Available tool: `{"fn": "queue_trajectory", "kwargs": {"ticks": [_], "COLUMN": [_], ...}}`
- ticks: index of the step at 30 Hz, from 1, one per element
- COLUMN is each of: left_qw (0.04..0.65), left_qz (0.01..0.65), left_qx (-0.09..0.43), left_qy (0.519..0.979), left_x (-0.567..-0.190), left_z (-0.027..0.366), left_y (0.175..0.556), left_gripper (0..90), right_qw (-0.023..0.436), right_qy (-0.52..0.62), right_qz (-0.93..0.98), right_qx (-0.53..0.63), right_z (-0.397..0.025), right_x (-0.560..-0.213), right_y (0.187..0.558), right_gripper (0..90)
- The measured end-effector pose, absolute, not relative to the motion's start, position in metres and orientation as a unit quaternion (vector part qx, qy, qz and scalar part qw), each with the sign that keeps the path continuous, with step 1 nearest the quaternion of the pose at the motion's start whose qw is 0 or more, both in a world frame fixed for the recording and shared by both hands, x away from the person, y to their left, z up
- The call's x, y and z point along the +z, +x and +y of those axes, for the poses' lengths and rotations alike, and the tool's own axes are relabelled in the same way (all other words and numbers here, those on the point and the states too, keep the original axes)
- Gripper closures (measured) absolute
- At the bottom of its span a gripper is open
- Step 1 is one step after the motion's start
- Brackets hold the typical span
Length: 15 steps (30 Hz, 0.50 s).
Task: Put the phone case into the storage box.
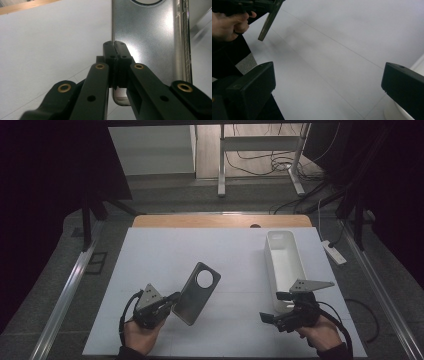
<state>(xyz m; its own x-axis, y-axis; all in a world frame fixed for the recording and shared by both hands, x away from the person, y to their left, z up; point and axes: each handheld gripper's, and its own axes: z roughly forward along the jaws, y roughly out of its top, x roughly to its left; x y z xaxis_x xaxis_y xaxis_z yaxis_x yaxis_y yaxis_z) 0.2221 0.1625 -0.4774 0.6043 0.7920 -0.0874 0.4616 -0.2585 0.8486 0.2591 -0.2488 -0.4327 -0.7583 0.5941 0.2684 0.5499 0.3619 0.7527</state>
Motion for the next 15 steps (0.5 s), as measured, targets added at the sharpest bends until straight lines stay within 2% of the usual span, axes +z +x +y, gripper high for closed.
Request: {"fn": "queue_trajectory", "kwargs": {"ticks": [4, 8, 15], "left_qw": [0.454, 0.456, 0.458], "left_qz": [0.405, 0.406, 0.405], "left_qx": [0.182, 0.182, 0.182], "left_qy": [0.772, 0.77, 0.771], "left_x": [-0.477, -0.476, -0.476], "left_z": [0.162, 0.163, 0.161], "left_y": [0.223, 0.224, 0.224], "left_gripper": [89.1, 89.1, 89.1], "right_qw": [0.017, -0.011, -0.012], "right_qy": [0.343, 0.344, 0.343], "right_qz": [0.825, 0.817, 0.822], "right_qx": [0.45, 0.463, 0.454], "right_z": [-0.244, -0.235, -0.227], "right_x": [-0.431, -0.432, -0.435], "right_y": [0.265, 0.27, 0.272], "right_gripper": [0.0, 0.0, 0.0]}}
